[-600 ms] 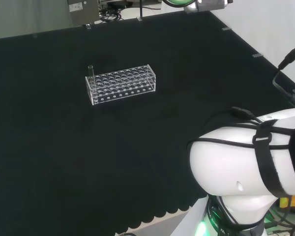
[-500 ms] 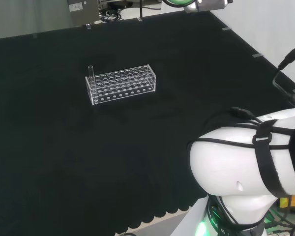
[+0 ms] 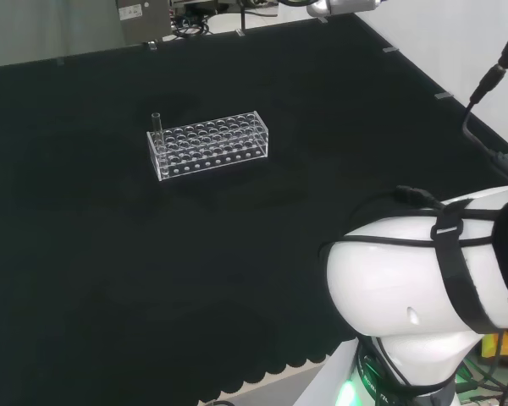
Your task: Pick up the test tube.
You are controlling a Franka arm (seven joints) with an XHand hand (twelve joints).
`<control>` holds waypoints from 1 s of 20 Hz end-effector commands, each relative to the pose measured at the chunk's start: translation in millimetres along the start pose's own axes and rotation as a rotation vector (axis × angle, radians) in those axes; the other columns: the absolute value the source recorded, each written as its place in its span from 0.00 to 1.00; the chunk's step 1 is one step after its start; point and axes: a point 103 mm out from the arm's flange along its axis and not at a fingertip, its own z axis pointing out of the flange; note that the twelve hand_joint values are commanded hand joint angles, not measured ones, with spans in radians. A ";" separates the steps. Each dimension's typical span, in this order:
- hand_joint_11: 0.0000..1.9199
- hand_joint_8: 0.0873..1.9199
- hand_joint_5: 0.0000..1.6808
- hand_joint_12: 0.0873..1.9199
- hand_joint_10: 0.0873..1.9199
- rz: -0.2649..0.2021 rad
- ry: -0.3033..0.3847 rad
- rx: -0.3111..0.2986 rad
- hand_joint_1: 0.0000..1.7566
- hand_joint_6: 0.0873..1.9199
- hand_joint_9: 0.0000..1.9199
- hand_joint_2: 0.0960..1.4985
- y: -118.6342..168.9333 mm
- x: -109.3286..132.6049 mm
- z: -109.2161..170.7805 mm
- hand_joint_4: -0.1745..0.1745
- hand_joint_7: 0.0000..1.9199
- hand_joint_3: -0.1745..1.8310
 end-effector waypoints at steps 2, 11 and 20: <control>0.00 0.36 0.07 0.82 0.46 -0.086 0.001 -0.024 0.37 0.00 0.01 0.48 34.5 13.5 3.0 0.39 0.01 0.28; 0.03 0.42 0.14 0.84 0.48 -0.155 0.015 0.031 0.40 0.00 0.07 0.48 96.8 29.9 22.3 0.31 0.08 0.29; 0.04 0.43 0.16 0.83 0.48 -0.236 0.002 0.071 0.41 0.00 0.09 0.47 148.7 47.0 46.6 0.29 0.10 0.30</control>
